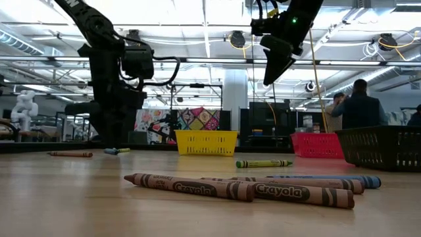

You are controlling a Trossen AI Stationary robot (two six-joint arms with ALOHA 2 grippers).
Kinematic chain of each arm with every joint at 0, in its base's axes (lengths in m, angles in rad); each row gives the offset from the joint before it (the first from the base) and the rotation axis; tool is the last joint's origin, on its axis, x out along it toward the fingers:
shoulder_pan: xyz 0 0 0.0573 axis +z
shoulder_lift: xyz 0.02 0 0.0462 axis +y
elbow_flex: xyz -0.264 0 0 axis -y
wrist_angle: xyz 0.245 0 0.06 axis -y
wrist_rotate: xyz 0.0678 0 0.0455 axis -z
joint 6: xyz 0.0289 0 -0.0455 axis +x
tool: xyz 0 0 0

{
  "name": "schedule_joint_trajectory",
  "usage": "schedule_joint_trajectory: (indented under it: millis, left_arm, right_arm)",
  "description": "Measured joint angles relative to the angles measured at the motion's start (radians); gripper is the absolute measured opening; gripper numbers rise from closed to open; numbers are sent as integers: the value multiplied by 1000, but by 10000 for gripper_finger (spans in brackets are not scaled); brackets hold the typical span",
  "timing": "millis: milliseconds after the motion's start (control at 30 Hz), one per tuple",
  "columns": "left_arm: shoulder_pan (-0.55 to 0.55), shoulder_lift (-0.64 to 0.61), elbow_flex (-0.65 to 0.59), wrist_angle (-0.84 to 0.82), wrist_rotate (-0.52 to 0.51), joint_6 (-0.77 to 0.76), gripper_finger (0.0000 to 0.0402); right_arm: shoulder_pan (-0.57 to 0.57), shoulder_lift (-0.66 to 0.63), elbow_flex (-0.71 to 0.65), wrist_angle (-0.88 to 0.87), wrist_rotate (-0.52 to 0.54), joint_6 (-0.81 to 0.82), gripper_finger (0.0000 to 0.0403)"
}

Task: Sort crayons
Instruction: Put the blue crayon into the yellow bin

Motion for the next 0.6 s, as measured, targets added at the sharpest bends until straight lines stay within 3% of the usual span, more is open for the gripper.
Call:
schedule_joint_trajectory:
  millis: [300, 600]
  left_arm:
    - [21, 9, 0, 1, 23, 0, 116]
    - [26, 105, 5, 27, 49, -7, 116]
  right_arm:
    - [0, 0, 0, 0, 0, 0, 128]
    - [0, 0, 0, 0, 0, 0, 128]
